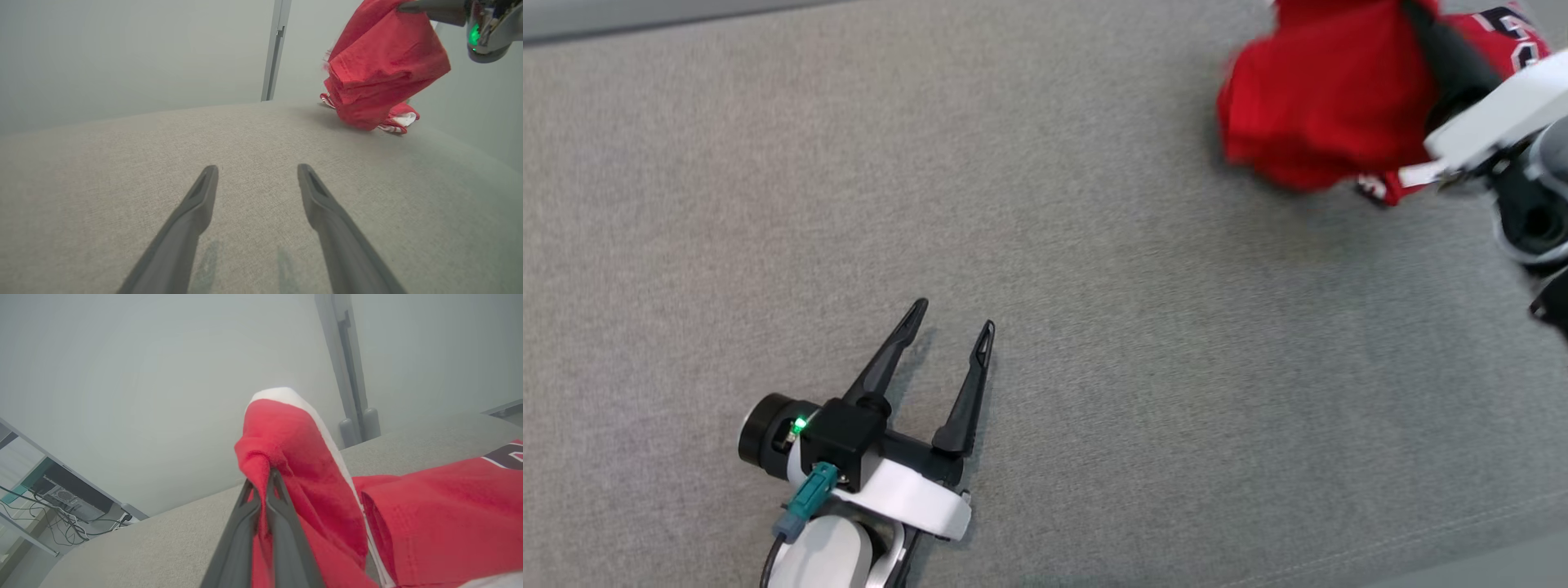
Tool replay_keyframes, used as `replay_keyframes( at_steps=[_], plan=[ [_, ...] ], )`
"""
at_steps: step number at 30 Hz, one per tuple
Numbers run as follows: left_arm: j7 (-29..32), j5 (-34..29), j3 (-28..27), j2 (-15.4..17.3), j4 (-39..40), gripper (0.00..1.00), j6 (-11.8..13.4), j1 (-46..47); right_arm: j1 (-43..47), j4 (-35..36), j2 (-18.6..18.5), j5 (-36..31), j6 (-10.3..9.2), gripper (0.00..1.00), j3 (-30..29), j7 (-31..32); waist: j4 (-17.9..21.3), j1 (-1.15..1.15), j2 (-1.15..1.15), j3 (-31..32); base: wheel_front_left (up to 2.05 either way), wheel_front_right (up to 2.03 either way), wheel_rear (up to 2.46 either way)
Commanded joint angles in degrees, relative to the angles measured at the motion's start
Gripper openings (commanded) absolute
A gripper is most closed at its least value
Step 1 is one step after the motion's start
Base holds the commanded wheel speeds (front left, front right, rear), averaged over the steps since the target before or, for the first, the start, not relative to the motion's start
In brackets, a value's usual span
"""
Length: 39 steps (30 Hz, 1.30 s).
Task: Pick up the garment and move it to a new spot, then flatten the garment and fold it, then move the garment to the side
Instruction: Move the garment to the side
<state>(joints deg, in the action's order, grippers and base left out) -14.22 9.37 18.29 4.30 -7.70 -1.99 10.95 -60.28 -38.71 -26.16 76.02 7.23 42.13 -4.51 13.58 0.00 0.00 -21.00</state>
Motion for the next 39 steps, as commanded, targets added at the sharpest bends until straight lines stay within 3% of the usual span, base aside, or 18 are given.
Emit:
replay_keyframes(
  at_steps=[1, 15, 19, 26, 31, 39],
  plan=[
    [-0.03, -0.85, -1.26, 0.35, 2.06, 1.00, -0.22, 2.19, -1.51, 0.03, -1.83, 1.02, 0.25, 0.00, -0.98, -1.83, -1.70, 0.00, 0.00, -2.74, 0.00, 0.00, 0.00],
    [1.77, -1.97, 0.77, 1.62, 3.46, 1.00, -0.64, 4.03, -10.58, -8.46, -5.87, 2.57, 0.25, 0.00, -7.81, -10.23, -4.23, 0.00, 0.00, -8.66, 0.00, 0.00, 0.00],
    [2.14, -2.20, 1.40, 2.05, 3.53, 1.00, -0.82, 4.17, -13.34, -10.85, -5.80, 1.03, 0.25, 0.00, -9.12, -10.44, -4.87, 0.00, 0.00, -9.43, 0.00, 0.00, 0.00],
    [1.93, -2.40, 3.40, 1.51, 2.89, 1.00, -1.01, 4.74, -19.19, -13.36, -5.73, -5.81, 0.25, 0.00, -16.71, -10.47, -7.24, 0.00, 0.00, -9.89, 0.00, 0.00, 0.00],
    [1.53, -2.08, 4.17, 1.24, 2.22, 1.00, -0.98, 4.57, -18.98, -15.35, -4.55, -10.84, 0.25, 0.00, -21.95, -10.48, -8.24, 0.00, 0.00, -10.74, 0.00, 0.00, 0.00],
    [1.16, -1.94, 4.31, 1.81, 2.38, 1.00, -0.71, 5.16, -9.65, -18.75, -1.91, -16.06, 0.25, 0.00, -30.28, -10.48, -7.15, 0.00, 0.00, -12.76, 0.00, 0.00, 0.00]
  ],
)
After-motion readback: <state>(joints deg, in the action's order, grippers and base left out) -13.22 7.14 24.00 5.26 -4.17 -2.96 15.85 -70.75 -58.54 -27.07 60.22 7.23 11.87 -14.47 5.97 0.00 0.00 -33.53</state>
